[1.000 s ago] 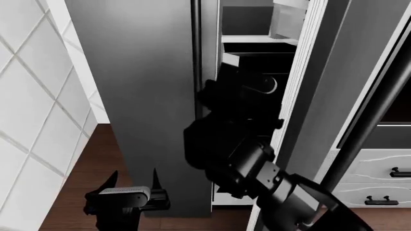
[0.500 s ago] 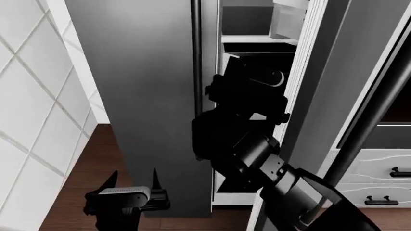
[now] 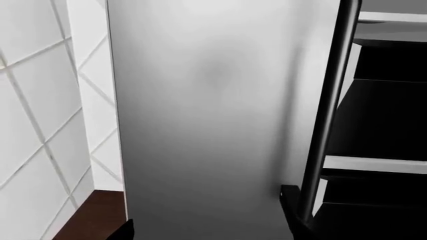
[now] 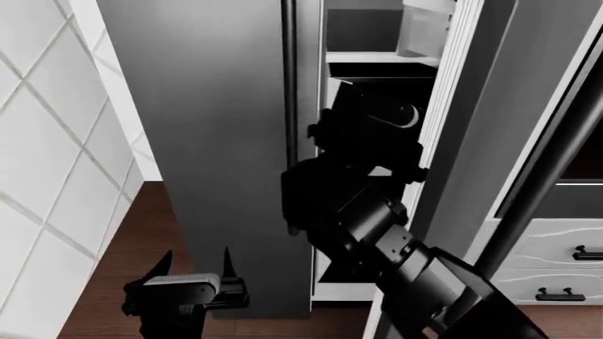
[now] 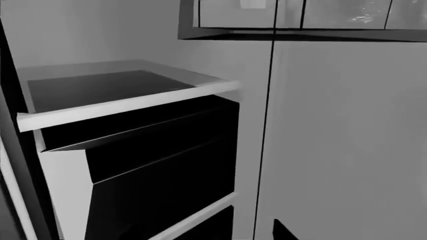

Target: Open the fridge door

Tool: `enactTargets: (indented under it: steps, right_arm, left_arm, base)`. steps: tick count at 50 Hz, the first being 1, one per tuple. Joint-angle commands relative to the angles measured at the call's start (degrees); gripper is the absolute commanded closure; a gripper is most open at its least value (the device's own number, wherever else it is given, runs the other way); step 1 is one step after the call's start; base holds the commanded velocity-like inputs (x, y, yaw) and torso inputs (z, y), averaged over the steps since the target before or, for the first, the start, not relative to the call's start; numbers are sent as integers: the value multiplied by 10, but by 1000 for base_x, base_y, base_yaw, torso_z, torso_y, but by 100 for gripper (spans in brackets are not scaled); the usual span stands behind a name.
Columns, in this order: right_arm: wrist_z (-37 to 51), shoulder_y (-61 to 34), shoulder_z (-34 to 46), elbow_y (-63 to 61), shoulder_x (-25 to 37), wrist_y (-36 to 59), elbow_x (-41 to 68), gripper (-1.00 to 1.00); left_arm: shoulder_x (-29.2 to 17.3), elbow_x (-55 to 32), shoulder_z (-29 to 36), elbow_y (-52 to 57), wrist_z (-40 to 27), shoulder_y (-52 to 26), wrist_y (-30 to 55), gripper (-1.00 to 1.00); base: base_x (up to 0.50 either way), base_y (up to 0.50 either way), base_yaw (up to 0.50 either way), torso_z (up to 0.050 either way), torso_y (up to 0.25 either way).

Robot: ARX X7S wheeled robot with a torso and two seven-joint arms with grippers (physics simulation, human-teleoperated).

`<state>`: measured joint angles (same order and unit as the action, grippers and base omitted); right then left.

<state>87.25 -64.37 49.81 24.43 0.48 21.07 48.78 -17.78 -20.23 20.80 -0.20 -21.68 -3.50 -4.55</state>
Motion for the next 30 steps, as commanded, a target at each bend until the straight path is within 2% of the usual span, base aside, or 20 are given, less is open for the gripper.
enactTargets:
  steps: [1,9,30]
  right_arm:
    - [24,44,-91,28,12,26,-68,-100]
    - [24,69,-149,25,-2,49,-122,-100]
    - [23,93,-189,3,-1,63,-164,-100]
  left_arm:
    - [-1,-1,1,1,-2,0,0,-100]
    - [-2,-2,2,1,-2,0,-1,-100]
    - [-3,-4,5,-1,-3,-1,-3,-100]
  base:
    - [0,0,0,0,0]
    - [0,0,0,0,0]
    - [0,0,0,0,0]
